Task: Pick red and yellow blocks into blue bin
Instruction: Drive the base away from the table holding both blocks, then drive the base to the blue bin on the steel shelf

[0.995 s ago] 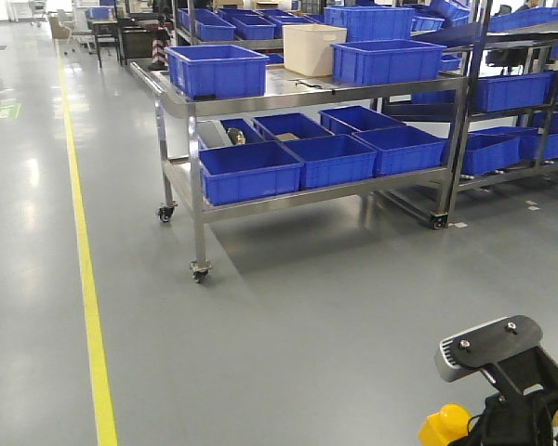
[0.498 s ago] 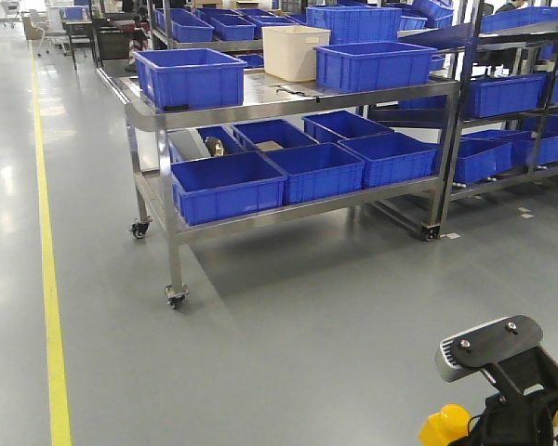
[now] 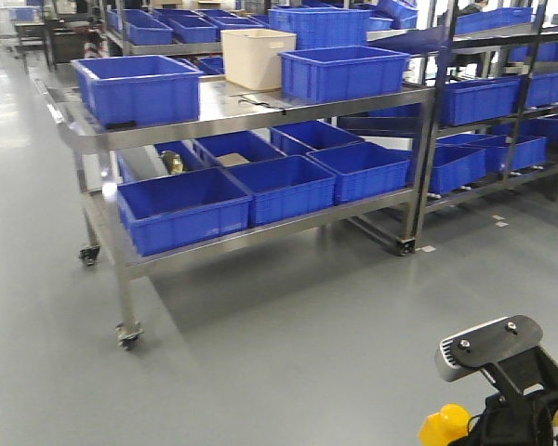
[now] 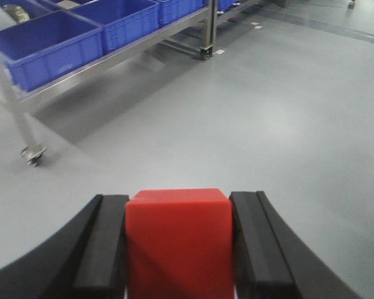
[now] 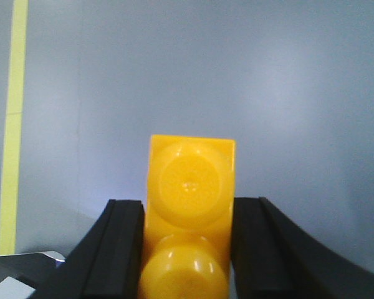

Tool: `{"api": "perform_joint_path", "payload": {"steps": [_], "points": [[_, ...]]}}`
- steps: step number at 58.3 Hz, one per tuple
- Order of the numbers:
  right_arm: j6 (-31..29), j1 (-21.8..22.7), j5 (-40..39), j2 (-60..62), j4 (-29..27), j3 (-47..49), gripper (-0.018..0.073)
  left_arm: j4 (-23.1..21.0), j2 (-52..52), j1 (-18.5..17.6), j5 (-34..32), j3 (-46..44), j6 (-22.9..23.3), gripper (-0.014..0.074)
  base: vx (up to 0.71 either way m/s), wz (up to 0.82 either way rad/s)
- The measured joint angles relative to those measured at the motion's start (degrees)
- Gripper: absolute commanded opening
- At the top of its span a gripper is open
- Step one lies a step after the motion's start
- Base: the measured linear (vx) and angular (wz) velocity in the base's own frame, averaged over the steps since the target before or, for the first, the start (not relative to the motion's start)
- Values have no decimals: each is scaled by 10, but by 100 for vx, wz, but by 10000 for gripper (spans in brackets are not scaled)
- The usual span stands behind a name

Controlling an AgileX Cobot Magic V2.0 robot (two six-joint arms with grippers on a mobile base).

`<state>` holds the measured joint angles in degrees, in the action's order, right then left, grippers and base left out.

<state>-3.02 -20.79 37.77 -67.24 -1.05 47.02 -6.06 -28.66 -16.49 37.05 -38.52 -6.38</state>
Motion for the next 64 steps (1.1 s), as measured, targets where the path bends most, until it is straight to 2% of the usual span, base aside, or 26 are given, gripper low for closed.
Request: {"api": "perform_joint_path", "payload": {"steps": [64], "points": [[0, 0, 0, 0, 0, 0, 271, 0, -1, 0, 0, 0, 0, 237, 45, -27]]}}
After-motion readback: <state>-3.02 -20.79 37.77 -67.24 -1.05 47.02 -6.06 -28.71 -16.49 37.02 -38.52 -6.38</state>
